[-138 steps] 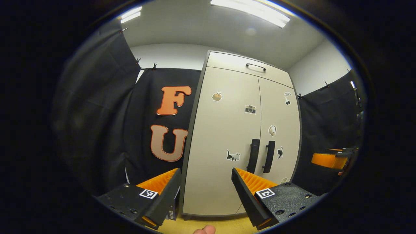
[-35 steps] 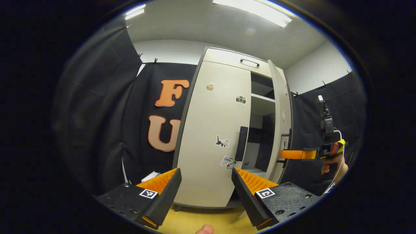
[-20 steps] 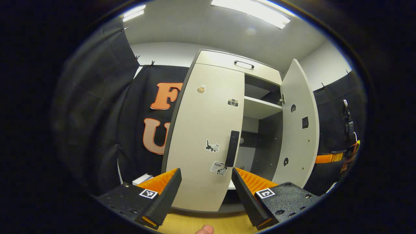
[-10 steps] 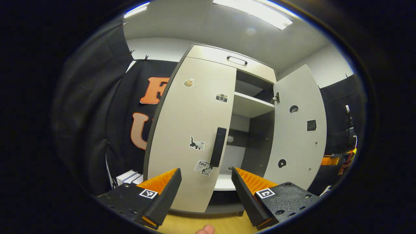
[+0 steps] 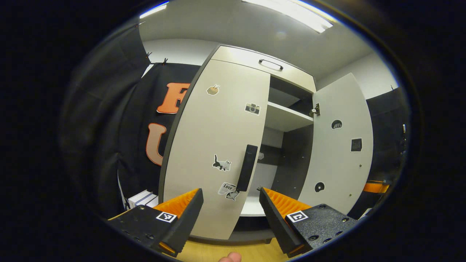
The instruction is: Open the right door of the double-door shoe cabinet with the right hand, and open the left door with the left hand.
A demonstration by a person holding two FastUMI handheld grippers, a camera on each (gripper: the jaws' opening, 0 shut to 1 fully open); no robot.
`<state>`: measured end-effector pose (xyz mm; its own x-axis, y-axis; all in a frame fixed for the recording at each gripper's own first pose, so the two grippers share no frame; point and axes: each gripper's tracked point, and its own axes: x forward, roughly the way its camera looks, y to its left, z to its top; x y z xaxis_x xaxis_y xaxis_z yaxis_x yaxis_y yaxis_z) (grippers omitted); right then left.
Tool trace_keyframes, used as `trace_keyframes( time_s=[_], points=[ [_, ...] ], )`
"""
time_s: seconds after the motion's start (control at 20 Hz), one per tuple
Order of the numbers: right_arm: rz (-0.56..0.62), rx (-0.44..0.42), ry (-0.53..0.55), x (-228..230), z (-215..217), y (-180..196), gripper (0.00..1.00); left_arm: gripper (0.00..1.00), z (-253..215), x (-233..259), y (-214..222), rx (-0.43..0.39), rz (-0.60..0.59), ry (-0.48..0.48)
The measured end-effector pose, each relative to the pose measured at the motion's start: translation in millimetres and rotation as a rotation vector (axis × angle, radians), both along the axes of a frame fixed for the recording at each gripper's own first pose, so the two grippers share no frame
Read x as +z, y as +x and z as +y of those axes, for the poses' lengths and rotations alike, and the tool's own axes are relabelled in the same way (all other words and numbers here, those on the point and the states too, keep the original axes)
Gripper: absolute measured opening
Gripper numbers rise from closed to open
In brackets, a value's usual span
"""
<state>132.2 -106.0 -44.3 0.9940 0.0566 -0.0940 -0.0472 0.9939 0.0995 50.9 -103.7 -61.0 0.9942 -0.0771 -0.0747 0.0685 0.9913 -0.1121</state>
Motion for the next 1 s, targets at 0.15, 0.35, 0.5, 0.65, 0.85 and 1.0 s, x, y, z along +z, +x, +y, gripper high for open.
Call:
trace_keyframes(
  time_s=[0.15,0.35,0.5,0.65,0.85,1.0],
  points=[
    [0.032,-0.039,-0.002,-7,-3,-30,0.23,0.94,-5,-1,24,-0.011,0.006,0.029],
    [-0.008,-0.092,0.014,-2,-7,-69,0.76,0.94,-16,-13,68,-0.026,0.025,0.098],
    [-0.023,-0.120,0.005,-5,-12,-90,0.98,0.94,-29,-19,101,-0.032,0.032,0.155],
    [-0.011,-0.164,0.003,-8,-24,-105,0.98,0.93,-40,-22,131,-0.028,0.024,0.224],
    [-0.001,-0.204,0.014,-11,-33,-118,0.98,0.93,-32,-27,162,0.046,0.027,0.282],
    [0.004,-0.240,0.005,-14,-41,-123,0.98,0.79,-38,-27,163,0.050,0.039,0.264]
  ],
)
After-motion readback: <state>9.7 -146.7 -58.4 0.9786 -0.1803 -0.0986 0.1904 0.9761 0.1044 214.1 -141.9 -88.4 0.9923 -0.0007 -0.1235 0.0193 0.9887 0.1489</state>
